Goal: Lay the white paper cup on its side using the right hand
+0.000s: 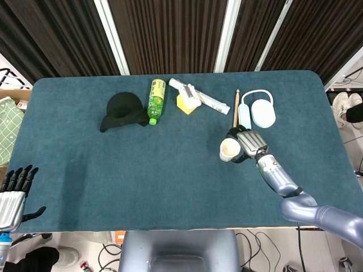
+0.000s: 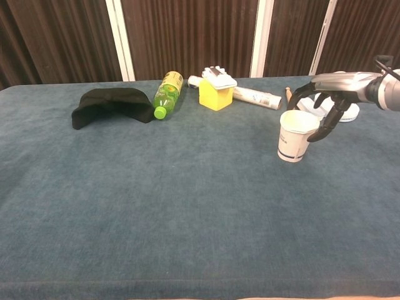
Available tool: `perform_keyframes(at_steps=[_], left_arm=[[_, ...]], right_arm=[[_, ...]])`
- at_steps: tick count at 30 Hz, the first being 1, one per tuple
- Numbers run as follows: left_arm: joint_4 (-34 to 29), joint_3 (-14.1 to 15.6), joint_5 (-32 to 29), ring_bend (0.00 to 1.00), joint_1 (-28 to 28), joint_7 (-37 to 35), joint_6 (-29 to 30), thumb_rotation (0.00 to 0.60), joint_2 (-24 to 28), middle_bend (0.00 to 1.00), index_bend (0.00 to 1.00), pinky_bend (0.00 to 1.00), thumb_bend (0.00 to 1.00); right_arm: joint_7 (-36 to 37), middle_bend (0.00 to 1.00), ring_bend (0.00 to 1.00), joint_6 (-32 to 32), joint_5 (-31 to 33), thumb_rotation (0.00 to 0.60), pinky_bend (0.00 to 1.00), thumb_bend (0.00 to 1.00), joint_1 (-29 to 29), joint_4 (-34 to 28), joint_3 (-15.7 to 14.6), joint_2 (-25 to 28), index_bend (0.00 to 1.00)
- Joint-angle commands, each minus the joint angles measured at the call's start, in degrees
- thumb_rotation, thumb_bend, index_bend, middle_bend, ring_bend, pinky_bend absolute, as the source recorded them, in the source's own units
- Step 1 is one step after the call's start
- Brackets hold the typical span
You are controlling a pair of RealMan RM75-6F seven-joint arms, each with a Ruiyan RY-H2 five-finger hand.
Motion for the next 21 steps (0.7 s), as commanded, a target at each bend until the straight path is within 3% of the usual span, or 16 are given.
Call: perform_keyframes(at_steps=[1, 21], left_arm=[[0.02, 0.03, 0.07, 0.0, -0.01, 0.01, 0.0, 0.599, 0.01, 0.0, 0.0, 0.0, 0.02], [0.33, 0.28, 0.82, 0.0, -0.07, -0.64, 0.16, 0.599, 0.14, 0.0, 0.0, 0.0, 0.04]], right_arm=[[-0.21, 0.21, 0.07, -0.18, 0.47, 0.6, 0.25, 0.15, 0.33, 0.31, -0.06, -0.35, 0.37], [-4.77, 0.3, 0.15, 1.77, 2.91, 0.6, 0.3, 0.17, 2.18, -0.56, -0.43, 0.43, 0.48]])
